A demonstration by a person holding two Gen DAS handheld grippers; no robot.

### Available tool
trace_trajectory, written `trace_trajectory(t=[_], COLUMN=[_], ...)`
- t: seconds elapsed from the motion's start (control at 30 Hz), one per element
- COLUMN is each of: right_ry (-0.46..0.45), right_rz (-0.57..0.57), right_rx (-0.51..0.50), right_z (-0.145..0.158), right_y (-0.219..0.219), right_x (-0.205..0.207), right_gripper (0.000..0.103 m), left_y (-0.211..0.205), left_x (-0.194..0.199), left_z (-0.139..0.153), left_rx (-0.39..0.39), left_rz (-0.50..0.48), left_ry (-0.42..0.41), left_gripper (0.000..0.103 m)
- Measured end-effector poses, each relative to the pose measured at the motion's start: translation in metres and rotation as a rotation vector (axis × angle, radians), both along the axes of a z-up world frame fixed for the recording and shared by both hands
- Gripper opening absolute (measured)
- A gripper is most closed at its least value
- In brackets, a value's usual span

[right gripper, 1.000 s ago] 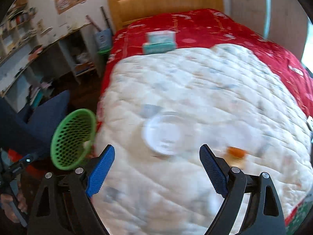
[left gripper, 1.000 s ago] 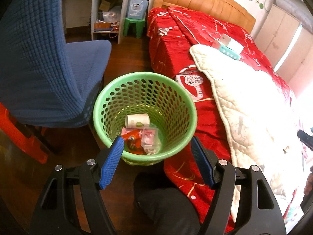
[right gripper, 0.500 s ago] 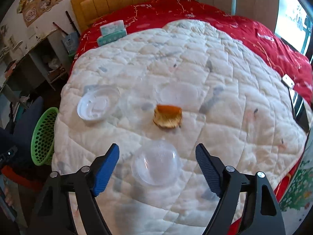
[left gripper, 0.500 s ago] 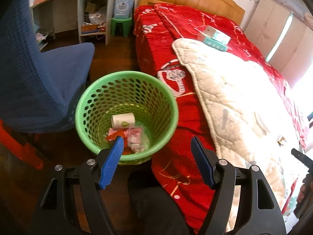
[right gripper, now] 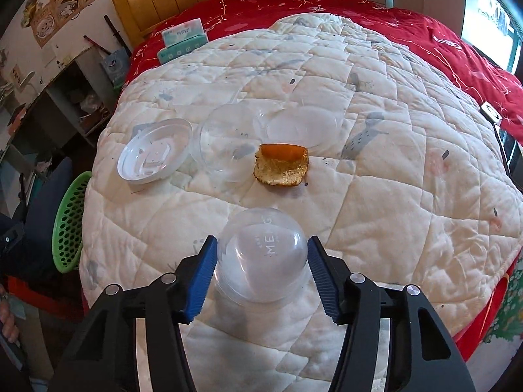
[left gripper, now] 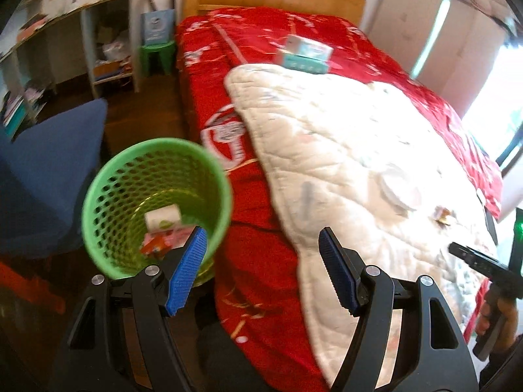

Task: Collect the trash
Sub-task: 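Grasp the white round plastic lid with the left gripper while the right holds the dome lid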

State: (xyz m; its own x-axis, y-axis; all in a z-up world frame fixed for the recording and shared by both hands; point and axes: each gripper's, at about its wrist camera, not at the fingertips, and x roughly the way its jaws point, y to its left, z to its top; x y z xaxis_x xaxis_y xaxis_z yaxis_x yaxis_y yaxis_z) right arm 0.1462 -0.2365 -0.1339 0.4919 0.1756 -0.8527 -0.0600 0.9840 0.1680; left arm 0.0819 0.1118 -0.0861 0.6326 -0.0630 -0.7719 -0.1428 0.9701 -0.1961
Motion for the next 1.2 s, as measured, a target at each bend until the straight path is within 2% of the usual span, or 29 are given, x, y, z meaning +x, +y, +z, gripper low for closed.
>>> trace_trajectory(t=[0.23,0.4,0.73,0.8,0.9,0.97,1.2], right_ry=[-0.020,-0.038,-0.058,-0.061,-0.066,-0.068,-0.072], right_rz=[-0.012,-0.028,-0.060,-0.063,-0.069,-0.072,-0.075], right_rx=[0.014,0.023,0.050,0.055,0.064,0.069,0.078], right_z=[0.008,0.016,0.024,0.025,0.026,0.027,0.028], right_y=[-0.010,-0.022,-0.042,-0.044,-0.048,-0.050,-0.053], right_x=[-0.006,-0.011,-0.019,-0.020,-0.022,-0.022,-0.022], right_gripper=[0.055,0.055,0.055,0.054,0.054,0.055,0.055], left_y=[-0.055,-0.084,-0.136,-0.144,-0.158,-0.168,-0.187], left_x=[0.024,0.035,0.053,0.059,0.069,0.076,0.104], left_z=[0.010,0.011,0.008,0.006,0.001,-0.002,-0.021], left_rx=[-0.004,-0.016,0.027,0.027,0.053,0.076,0.153], left_rz=[-0.143,-0.210,-0.349,-0.369,-0.402,-0.420,-0.480], left_ry=[-0.027,-0.025,-0.018,-0.010,-0.004,-0.003,0.035], left_gripper=[0.070,0.070,0.071,0.077,0.080,0.088,0.090])
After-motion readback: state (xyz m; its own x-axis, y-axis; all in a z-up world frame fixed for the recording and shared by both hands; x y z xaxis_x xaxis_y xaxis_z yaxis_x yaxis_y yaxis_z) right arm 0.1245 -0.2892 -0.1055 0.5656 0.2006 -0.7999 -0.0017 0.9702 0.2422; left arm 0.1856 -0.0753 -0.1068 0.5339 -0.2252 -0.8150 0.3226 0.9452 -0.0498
